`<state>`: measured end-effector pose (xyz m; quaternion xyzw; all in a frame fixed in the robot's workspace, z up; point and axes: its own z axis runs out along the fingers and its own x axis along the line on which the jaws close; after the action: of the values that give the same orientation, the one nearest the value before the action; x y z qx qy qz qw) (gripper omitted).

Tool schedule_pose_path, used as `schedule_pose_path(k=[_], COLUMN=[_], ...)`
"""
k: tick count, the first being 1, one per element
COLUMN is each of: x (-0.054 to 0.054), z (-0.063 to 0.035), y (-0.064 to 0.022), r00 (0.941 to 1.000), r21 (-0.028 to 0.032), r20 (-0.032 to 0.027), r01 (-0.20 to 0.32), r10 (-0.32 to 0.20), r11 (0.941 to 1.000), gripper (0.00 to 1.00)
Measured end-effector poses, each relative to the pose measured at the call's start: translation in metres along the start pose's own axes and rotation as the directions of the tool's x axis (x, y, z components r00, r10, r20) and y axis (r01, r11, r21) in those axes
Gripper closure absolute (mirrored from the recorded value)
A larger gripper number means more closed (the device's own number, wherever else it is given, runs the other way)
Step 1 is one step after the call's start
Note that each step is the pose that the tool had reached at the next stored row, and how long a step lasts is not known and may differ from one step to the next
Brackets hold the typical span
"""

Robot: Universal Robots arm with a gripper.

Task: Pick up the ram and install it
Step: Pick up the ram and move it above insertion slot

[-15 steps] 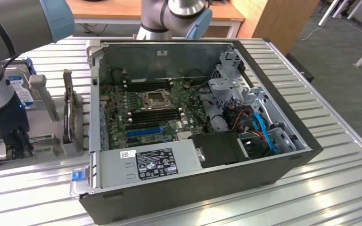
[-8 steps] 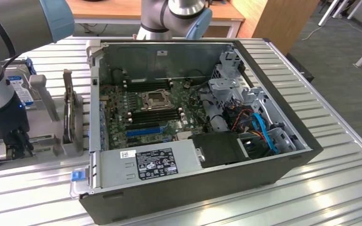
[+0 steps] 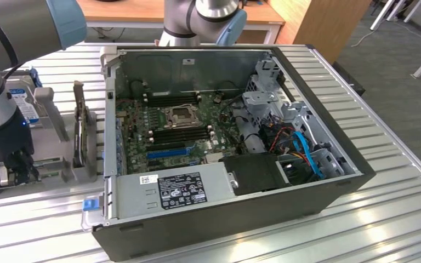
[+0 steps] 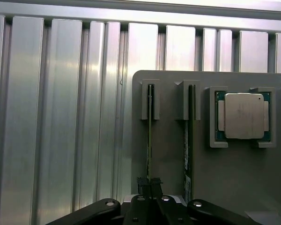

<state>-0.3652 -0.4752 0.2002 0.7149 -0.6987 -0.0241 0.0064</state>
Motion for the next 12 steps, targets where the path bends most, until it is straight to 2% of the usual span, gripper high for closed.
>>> schedule_pose_path(k=[6, 12], x=[0.0, 0.0], z=[-0.0014, -0.0117], y=[0.0001, 0.0005], r00=[1.0, 1.0], r21=[0.0, 0.0001], r20=[0.0, 0.0], r01=[0.0, 0.0], r10=[0.0, 0.0], r11=[1.0, 1.0], gripper=[0.88, 0.88])
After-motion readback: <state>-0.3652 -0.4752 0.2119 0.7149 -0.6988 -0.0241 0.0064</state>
